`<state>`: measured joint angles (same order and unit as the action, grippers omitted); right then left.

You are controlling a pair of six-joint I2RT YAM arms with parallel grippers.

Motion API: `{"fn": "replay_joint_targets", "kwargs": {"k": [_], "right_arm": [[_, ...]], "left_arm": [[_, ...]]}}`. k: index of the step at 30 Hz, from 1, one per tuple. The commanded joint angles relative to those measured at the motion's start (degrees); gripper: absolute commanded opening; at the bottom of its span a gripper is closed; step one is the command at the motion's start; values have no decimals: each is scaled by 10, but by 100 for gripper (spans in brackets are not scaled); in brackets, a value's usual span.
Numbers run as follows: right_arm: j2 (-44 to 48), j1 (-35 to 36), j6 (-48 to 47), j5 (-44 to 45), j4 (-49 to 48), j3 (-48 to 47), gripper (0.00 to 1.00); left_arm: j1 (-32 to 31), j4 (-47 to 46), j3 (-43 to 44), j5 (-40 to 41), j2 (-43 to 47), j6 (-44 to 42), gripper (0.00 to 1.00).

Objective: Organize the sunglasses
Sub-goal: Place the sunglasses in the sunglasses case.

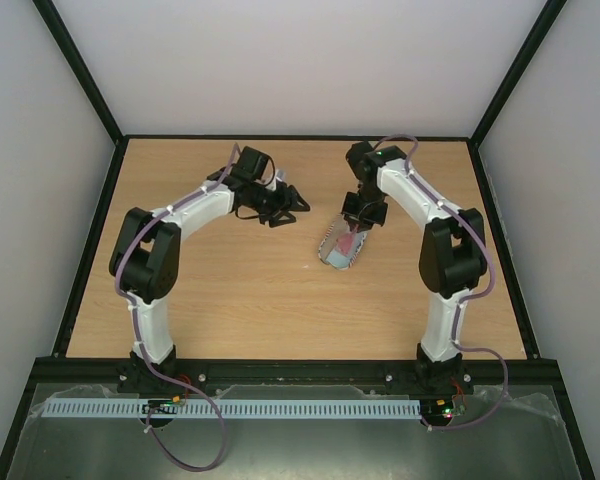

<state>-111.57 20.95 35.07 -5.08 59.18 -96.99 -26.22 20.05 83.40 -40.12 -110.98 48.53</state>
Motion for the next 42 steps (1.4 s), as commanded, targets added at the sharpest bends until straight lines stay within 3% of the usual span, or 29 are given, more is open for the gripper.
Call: {"fn": "replay_joint_targets", "kwargs": {"k": [1,24,42], "right_arm": [[-24,14,-7,24,44,-9,1],[-40,15,-9,29,-9,84,1],[-26,12,28,20,-46,113,1]], "left_arm": [[-5,27,-14,0,10,-21,57],[-19,27,12,3,-34,-27,57],[-103,30,59,5,-102,-20,54]]}}
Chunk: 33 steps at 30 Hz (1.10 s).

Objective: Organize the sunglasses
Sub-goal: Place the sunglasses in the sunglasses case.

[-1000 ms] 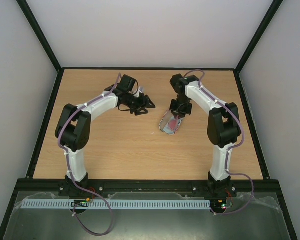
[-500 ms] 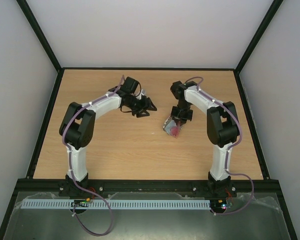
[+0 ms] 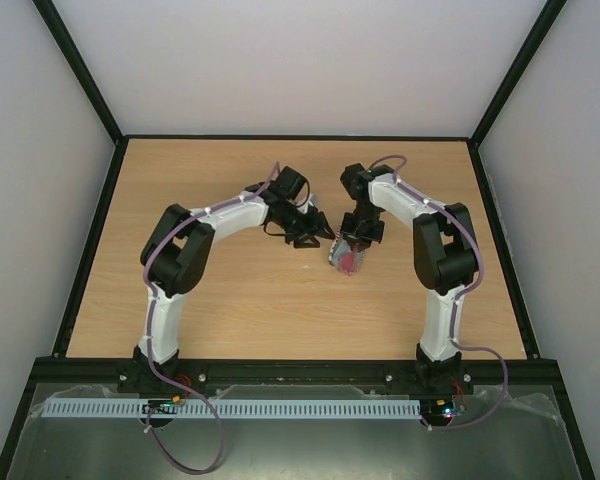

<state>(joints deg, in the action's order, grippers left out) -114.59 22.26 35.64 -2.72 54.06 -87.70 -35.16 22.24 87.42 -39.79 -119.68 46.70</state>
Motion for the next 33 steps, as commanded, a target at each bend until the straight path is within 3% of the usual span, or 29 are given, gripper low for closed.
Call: {"fn": "replay_joint_targets", "kwargs": {"k": [1,33], "right_arm": [[7,-2,24,-4,3,26,1],[14,-22,-15,40,-24,24,1]], "left_arm": [[-16,8,18,2,-15,0,53],[-38,28,68,5,-36,0,52]]}}
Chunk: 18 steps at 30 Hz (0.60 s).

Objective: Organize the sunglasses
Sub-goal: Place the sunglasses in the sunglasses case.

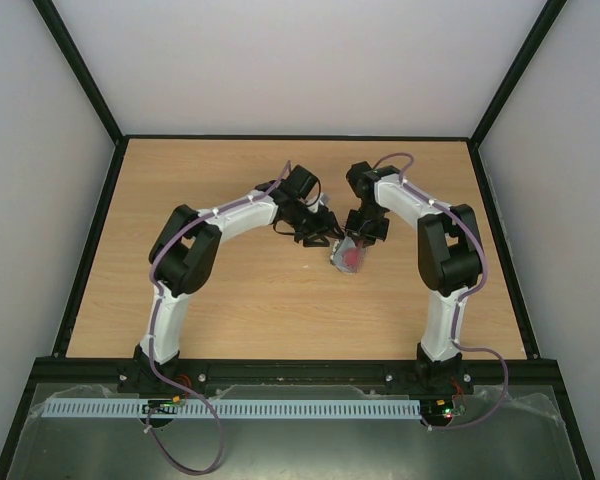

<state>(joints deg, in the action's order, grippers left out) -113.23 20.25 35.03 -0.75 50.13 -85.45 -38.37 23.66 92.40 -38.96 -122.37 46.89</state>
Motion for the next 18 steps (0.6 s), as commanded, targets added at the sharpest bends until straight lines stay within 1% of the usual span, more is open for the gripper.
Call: {"fn": "replay_joint_targets", "kwargs": {"k": [1,18], "right_arm": [[0,-2,-9,20,13,3,1],[-12,-2,11,4,-21,27,1]], "left_arm": [[-6,14,18,-5,-10,-2,52],[-11,14,23,-13,-12,0,52]]}}
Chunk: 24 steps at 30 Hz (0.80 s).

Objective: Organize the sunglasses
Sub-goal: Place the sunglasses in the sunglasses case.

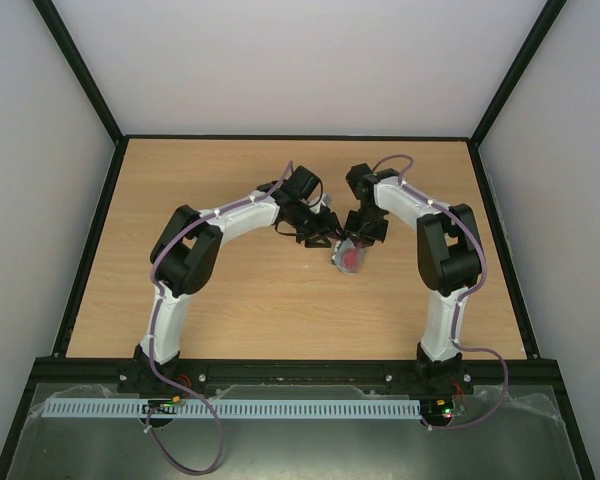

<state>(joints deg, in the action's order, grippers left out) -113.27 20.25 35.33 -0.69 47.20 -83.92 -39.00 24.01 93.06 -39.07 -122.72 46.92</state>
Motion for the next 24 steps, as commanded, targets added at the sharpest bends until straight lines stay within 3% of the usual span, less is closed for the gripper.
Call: {"fn": "replay_joint_targets", "kwargs": {"k": [1,24], "right_arm": [[-13,-2,8,7,8,12,1],[-19,-1,0,39,7,17,1]], "left_arm": [[-5,10,17,-13,-9,-1,52],[-17,26,54,-15,-27,-2,52]]}}
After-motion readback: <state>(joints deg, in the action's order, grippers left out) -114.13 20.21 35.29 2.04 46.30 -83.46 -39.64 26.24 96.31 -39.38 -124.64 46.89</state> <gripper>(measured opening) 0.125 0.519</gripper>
